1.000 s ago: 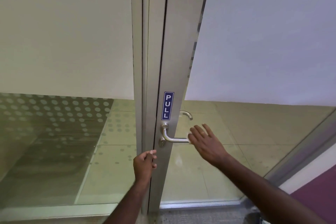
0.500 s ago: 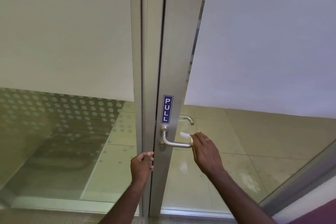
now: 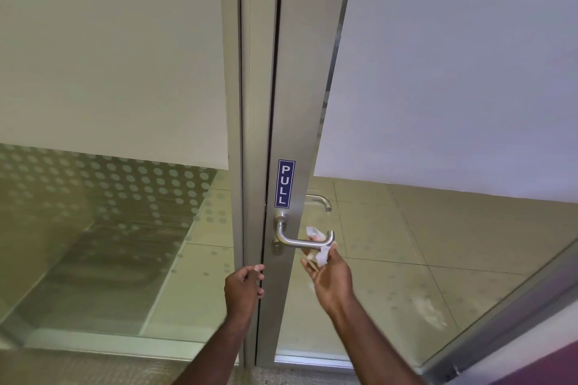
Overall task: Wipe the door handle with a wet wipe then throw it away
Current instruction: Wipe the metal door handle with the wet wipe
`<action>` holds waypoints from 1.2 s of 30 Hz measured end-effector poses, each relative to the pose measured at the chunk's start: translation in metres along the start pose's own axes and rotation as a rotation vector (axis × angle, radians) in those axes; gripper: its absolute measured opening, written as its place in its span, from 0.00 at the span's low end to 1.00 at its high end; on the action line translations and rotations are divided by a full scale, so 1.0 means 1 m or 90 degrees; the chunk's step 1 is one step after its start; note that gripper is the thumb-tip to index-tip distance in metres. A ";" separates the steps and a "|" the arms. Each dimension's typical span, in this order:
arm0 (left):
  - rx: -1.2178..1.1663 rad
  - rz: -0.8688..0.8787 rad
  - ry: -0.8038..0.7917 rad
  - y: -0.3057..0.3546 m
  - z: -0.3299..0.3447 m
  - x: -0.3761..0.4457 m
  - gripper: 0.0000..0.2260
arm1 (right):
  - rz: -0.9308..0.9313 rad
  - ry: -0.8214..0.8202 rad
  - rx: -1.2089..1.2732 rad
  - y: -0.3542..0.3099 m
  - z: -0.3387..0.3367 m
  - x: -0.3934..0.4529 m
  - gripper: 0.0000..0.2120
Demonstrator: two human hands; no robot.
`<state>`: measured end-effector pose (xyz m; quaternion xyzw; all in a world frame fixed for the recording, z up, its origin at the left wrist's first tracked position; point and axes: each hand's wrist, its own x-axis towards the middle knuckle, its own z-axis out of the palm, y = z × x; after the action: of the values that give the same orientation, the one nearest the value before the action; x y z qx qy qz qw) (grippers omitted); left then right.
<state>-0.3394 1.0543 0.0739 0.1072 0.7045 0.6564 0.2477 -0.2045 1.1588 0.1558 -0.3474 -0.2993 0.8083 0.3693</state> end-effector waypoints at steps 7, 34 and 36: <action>-0.004 -0.025 0.006 -0.010 -0.014 -0.005 0.10 | 0.054 0.042 0.226 0.053 0.063 -0.026 0.13; 0.059 0.522 -0.215 0.147 -0.049 -0.047 0.06 | -0.213 -0.071 -0.497 -0.020 0.092 -0.109 0.25; 0.012 0.456 -0.222 0.151 -0.037 -0.053 0.06 | -0.279 0.001 -0.569 -0.026 0.078 -0.114 0.26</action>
<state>-0.3386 1.0146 0.2336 0.4583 0.5758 0.6666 0.1181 -0.2004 1.0635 0.2587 -0.4011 -0.6820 0.5042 0.3461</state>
